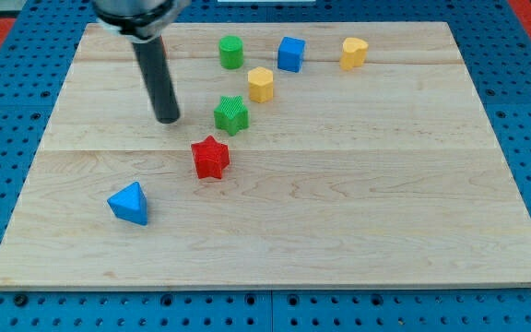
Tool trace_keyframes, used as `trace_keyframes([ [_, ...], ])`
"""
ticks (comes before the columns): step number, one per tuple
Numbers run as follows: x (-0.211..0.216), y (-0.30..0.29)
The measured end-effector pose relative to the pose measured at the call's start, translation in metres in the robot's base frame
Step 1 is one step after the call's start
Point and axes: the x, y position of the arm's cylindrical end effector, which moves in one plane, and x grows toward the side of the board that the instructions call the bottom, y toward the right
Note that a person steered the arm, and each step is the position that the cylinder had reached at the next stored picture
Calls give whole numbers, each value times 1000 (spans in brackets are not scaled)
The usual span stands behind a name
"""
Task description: Place the red star below the green star to form a vertical line
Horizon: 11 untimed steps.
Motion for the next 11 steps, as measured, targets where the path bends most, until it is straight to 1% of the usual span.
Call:
trace_keyframes([
  [1,0,50],
  [2,0,69],
  [4,23,-51],
  [5,62,-48],
  [6,73,-18],
  [7,72,22],
  [8,82,31],
  [9,77,33],
  [11,74,66],
])
